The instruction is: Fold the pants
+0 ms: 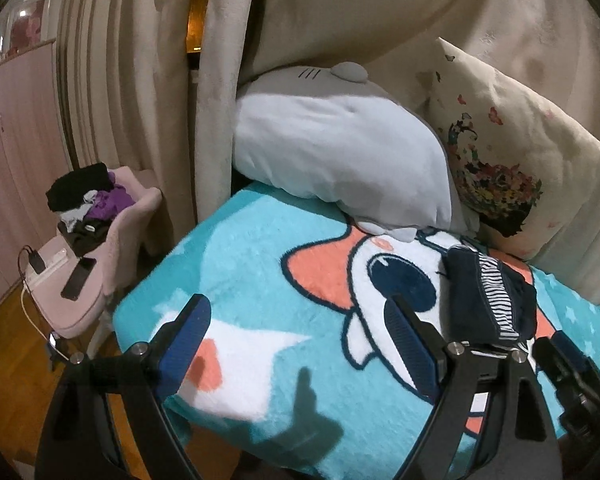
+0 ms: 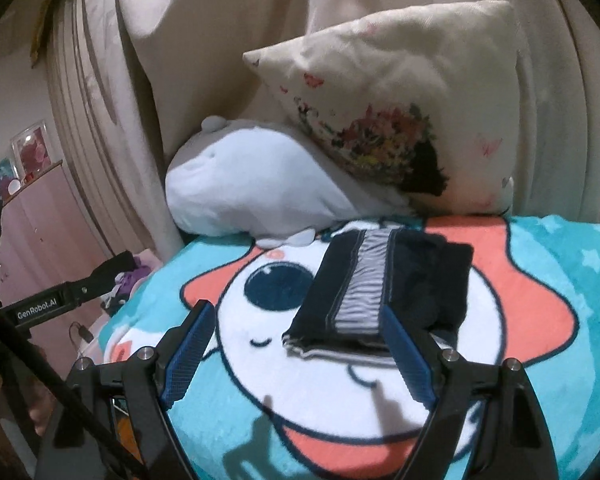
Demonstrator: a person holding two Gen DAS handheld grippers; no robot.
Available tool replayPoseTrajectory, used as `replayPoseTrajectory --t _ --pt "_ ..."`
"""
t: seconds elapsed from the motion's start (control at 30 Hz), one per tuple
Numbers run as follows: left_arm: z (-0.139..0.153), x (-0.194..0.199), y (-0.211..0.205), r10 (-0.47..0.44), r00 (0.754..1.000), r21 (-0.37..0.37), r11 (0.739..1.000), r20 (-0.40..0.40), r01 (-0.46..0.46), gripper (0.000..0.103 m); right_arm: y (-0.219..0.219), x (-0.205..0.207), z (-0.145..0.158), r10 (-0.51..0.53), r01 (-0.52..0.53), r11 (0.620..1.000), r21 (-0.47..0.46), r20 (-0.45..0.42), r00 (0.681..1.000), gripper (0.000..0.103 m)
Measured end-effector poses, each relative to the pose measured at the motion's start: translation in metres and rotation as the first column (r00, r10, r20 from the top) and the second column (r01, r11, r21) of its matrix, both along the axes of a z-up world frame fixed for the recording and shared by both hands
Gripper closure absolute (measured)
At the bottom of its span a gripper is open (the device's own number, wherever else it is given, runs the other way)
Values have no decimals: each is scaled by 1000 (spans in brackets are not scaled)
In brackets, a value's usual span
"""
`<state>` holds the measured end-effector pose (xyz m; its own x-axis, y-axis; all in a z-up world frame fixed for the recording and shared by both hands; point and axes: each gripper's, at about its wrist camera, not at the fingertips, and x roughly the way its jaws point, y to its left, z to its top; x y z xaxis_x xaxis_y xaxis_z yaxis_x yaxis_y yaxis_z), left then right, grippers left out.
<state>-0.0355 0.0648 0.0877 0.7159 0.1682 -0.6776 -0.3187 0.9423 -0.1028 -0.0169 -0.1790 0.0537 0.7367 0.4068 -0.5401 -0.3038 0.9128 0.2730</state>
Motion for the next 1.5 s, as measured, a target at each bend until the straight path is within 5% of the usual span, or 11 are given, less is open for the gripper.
replayPoseTrajectory --t 0.47,1.0,1.23,1.5 --pt "5 -38 38 86 996 -2 996 12 -86 15 69 -3 6 67 -50 990 -132 129 989 7" --pt "10 -73 79 197 980 -5 980 37 -197 15 142 5 -4 232 -214 955 -203 69 970 8" --pt "11 -50 50 70 997 6 998 32 -70 15 108 -8 11 154 -137 977 -162 100 983 8" --pt "4 -3 -27 -192 979 -54 979 70 196 15 -16 -39 30 -141 149 978 -147 65 988 13"
